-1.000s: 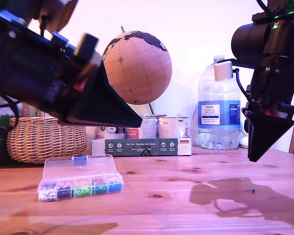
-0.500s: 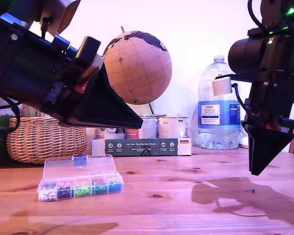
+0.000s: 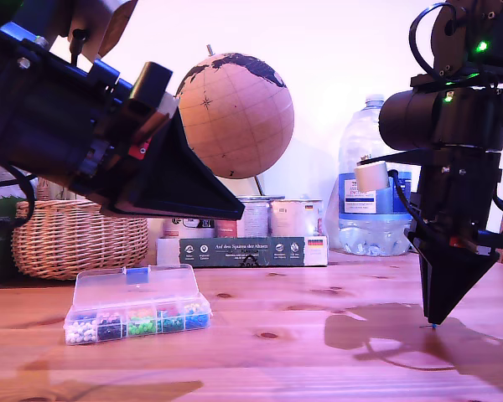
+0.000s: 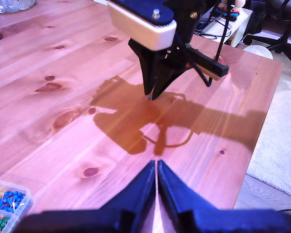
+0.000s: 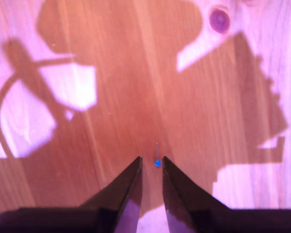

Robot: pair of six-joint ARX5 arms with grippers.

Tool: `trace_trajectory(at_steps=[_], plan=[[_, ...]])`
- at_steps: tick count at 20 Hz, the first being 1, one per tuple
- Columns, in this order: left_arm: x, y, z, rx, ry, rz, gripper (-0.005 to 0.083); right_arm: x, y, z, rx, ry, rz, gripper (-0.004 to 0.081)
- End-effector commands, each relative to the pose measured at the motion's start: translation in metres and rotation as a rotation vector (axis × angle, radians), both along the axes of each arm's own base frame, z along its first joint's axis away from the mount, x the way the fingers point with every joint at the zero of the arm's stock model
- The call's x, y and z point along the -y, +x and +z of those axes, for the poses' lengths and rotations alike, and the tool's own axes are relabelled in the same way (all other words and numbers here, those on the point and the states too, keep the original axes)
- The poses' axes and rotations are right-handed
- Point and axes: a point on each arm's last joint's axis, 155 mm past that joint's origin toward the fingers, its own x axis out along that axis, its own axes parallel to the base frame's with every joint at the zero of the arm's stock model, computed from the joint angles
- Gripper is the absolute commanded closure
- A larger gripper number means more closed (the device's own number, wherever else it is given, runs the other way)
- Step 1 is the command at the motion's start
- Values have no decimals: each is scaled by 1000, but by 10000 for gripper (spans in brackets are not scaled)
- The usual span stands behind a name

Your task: Sort the loose pins on the table into their correct compartments

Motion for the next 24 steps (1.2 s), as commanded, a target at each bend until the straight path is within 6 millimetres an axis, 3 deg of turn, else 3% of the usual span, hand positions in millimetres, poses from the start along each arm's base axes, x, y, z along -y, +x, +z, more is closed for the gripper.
trace_trajectory(at_steps=[1,7,14,24], plan=[[-2,-3,-9,-11,15,-2,797,-3,0,-2,-4,-4,14,661],[-2,-3,-9,-11,15,-1,797,-3,0,-3,-5,-5,29,661],[-2,-3,-9,-11,16,-2,797,3,-4,-18,-43,-42,25,661],[-2,-3,-9,-11,16,-1,797,3,-3,-18,-38,-45,32,670]])
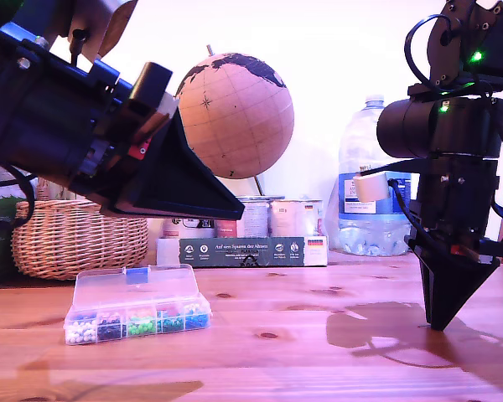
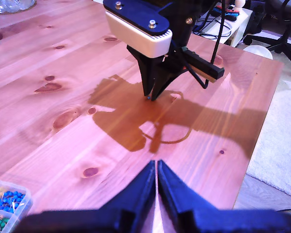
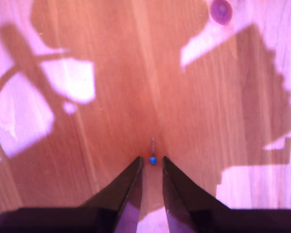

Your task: Sort the loose pins on the table into their correct compartments

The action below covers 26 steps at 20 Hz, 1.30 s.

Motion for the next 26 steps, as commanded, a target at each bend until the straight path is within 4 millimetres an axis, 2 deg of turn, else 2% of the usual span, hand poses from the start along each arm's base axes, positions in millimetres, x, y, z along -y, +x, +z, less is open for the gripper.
trace_trajectory(at_steps=[1,3,10,15,20,26], plan=[[-2,-3,-9,-11,16,-1,797,0,-7,-11,-34,-15,11,698],[-2,-3,-9,-11,16,-2,797,0,-8,-11,-39,-13,11,781],[-2,-3,-9,-11,16,-1,797,0,-13,-12,-61,-10,-3,782],[-2,-3,-9,-11,16,-2,797,0,-13,-8,-71,3,-122,783],[-2,-3,-9,-10,15,-1,797,-5,-14,7,-66,49,-199,783],[-3,-2,-10,-23,17,11,797,-21,-8,37,-10,161,-226,783]])
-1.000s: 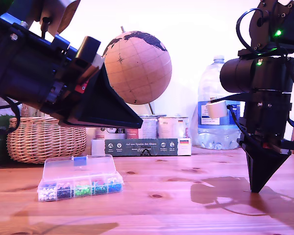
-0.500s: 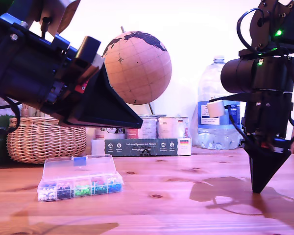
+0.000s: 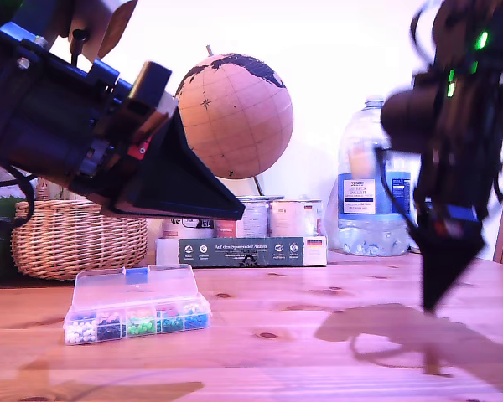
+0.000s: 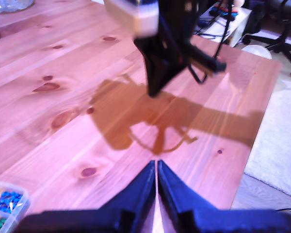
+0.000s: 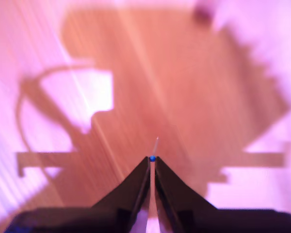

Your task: Sort the loose pins on the table into their correct compartments

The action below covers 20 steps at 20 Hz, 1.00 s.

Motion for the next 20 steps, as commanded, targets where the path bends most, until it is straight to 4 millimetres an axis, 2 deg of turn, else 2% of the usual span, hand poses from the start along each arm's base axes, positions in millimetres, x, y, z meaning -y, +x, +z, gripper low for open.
trace_trajectory(at_steps=[1,5,10,13,20], plan=[[-8,1,-16,-30,41,39,797,-5,-1,8,19,24,7,783],[-20,-2,-34,-58,95,63,797,-17,-1,14,45,38,29,783],[-28,0,-44,-65,128,97,797,-50,-6,19,71,90,72,783],[-45,3,-53,-57,142,169,797,-70,-6,23,92,122,71,783],[-81,3,-52,-42,129,288,797,-115,-10,37,118,248,57,783]])
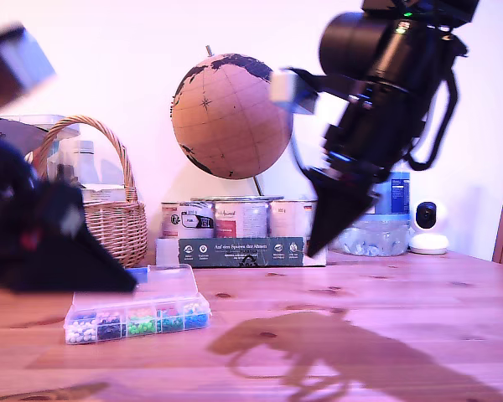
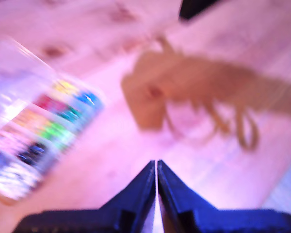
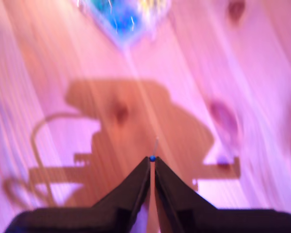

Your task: Sort the loose pins on the table into their correct compartments

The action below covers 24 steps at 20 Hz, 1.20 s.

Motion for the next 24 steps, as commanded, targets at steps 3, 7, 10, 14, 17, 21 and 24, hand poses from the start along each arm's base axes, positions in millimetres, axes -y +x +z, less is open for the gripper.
trace_trajectory(at_steps=[3,7,10,14,17,21,24], plan=[[-19,-1,-14,-18,43,50,797,-32,-11,7,24,58,60,783],[-26,2,-14,-18,26,84,797,-57,-15,17,67,117,100,783],[-32,10,-11,-1,15,119,797,-68,-16,23,85,147,104,783],[-32,12,-8,7,3,127,797,-78,-8,24,109,180,92,783],[-29,12,-7,8,-7,115,797,-82,-4,24,118,189,93,783],[-20,11,-5,9,-35,82,797,-89,3,22,117,188,94,783],[-23,13,-5,6,-38,92,797,-95,10,22,116,187,95,783]])
